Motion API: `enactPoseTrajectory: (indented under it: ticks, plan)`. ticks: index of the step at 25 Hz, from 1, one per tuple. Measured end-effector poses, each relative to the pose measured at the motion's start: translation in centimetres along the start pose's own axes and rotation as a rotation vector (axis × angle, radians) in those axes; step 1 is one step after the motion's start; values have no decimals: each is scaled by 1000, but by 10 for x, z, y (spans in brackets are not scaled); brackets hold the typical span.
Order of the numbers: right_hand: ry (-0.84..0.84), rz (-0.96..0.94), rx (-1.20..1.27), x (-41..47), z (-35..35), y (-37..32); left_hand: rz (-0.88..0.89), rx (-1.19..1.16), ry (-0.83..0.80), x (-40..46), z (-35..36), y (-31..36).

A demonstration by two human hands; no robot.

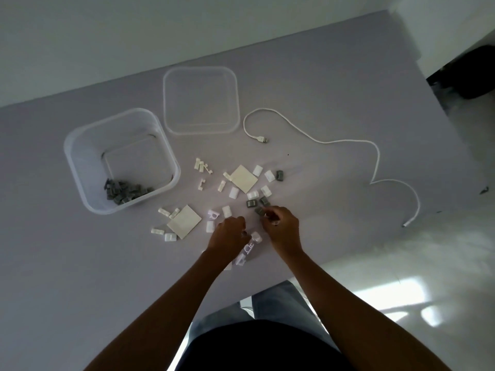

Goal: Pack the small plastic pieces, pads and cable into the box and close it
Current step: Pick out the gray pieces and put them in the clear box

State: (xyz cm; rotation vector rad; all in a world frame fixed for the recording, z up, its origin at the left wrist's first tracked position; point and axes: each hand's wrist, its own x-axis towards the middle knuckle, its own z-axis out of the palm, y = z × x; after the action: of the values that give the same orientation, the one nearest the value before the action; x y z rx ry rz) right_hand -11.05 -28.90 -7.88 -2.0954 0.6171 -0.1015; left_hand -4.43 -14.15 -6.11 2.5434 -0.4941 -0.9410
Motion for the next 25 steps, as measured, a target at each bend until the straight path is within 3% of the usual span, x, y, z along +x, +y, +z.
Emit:
enactPoseTrajectory:
  ticks: [3,5,7,9,10,12,14,18,21,23,25]
  plan:
    - [-36,359,460,10,-20,-13,-11,-25,7,6,-1,5]
    - [-82,553,896,17,-33,-24,-66,-193,-9,12,-7,6]
    - [-110,661,1206,21,-44,-29,-132,-573,-73,18,-18,6]
    - [-123,699,1343,22,-51,-29,-208,-1090,-176,17,-31,12]
    - [-126,712,1385,22,-54,-28,-225,-1211,-190,19,-37,14]
    - [-124,731,1466,22,-58,-25,-238,-1139,-114,28,-38,16]
    - [-137,736,1512,22,-62,-20,-249,-882,12,38,-33,16]
    - [-157,747,1355,27,-65,-14,-109,-454,186,43,-23,19]
    - [-93,654,776,33,-53,-12,-12,-311,203,44,-11,20]
    - [-28,404,333,37,-42,-8,1,-201,194,49,-7,21]
    - [0,209,84,42,-35,-5,37,-125,179,51,-6,21]
